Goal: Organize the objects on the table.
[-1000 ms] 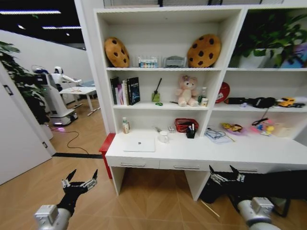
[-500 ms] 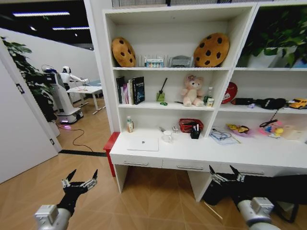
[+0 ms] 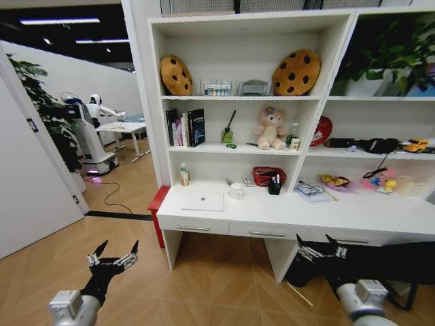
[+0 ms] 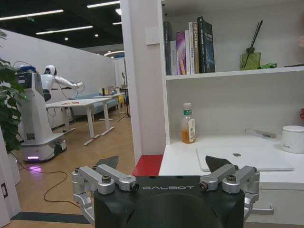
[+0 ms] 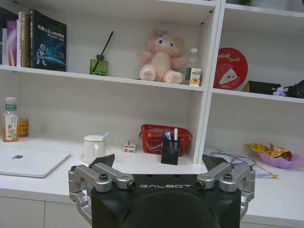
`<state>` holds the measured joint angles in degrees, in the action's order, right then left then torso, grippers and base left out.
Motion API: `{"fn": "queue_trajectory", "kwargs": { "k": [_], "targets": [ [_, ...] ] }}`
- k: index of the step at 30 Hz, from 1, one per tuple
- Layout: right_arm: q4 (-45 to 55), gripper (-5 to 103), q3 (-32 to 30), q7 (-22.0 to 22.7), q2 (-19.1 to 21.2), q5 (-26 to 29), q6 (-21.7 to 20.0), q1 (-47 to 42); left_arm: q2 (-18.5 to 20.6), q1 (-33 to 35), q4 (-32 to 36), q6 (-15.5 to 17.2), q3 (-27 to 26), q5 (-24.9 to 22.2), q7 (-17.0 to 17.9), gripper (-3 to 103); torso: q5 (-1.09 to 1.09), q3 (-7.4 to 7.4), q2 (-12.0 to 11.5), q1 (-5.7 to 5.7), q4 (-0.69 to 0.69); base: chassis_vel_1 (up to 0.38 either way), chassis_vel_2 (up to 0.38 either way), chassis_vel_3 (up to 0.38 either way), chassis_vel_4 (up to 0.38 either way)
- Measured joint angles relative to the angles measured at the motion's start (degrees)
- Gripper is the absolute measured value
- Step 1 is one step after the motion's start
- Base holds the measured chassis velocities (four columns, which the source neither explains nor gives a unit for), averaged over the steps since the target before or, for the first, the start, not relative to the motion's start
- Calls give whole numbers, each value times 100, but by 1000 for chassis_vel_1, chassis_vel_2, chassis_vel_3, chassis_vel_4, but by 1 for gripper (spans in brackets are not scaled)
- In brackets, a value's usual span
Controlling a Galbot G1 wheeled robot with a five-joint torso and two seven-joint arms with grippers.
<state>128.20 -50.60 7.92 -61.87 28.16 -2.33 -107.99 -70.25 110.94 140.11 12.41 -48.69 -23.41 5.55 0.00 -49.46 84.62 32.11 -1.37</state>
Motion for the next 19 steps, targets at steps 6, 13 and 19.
{"fn": "queue_trajectory", "kwargs": {
  "k": [6, 13, 19],
  "targets": [
    [0, 100, 0, 0, 0, 0, 0, -1, 0, 0, 0, 0, 0, 0, 0, 100, 0, 0, 1, -1, 0, 0, 0, 0, 0],
    [0, 100, 0, 0, 0, 0, 0, -2, 0, 0, 0, 0, 0, 0, 0, 100, 0, 0, 1, -2, 0, 0, 0, 0, 0],
    [0, 100, 0, 0, 0, 0, 0, -2, 0, 0, 0, 0, 0, 0, 0, 100, 0, 0, 1, -2, 0, 0, 0, 0, 0]
  ]
}}
